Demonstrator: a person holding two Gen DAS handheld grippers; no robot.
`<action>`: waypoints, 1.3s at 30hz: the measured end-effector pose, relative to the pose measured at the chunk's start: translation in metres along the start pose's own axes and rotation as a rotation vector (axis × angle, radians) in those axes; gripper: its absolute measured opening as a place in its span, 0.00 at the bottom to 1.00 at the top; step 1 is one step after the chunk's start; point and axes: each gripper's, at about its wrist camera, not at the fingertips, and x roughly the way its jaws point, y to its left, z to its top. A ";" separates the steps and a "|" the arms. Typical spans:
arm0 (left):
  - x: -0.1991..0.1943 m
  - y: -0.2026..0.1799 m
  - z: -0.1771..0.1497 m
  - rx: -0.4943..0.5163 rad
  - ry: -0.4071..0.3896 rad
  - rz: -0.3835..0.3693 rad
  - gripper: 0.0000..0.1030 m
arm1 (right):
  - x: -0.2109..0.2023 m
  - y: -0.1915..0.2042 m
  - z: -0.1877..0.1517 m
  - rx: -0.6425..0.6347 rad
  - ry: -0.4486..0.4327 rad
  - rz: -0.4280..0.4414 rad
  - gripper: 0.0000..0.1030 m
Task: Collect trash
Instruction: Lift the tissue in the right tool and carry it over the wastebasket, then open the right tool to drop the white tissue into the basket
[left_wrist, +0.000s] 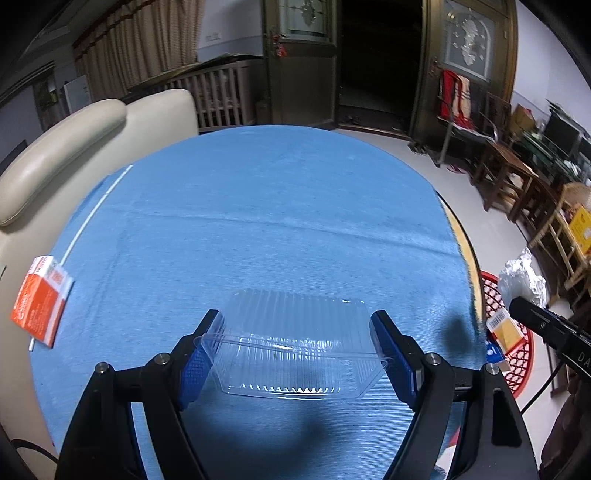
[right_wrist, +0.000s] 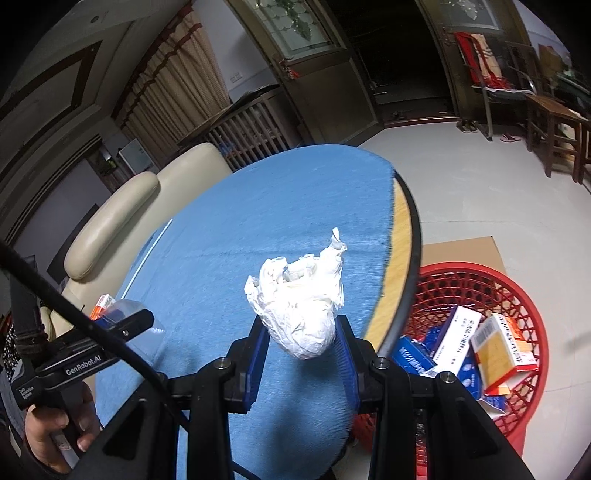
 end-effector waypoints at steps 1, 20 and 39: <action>0.001 -0.003 0.001 0.005 0.004 -0.006 0.79 | -0.002 -0.003 0.001 0.004 -0.002 -0.002 0.38; 0.016 -0.074 0.018 0.126 0.039 -0.127 0.79 | -0.034 -0.099 0.016 0.143 -0.044 -0.186 0.38; 0.025 -0.099 0.021 0.190 0.068 -0.153 0.79 | 0.005 -0.136 0.004 0.192 0.070 -0.216 0.38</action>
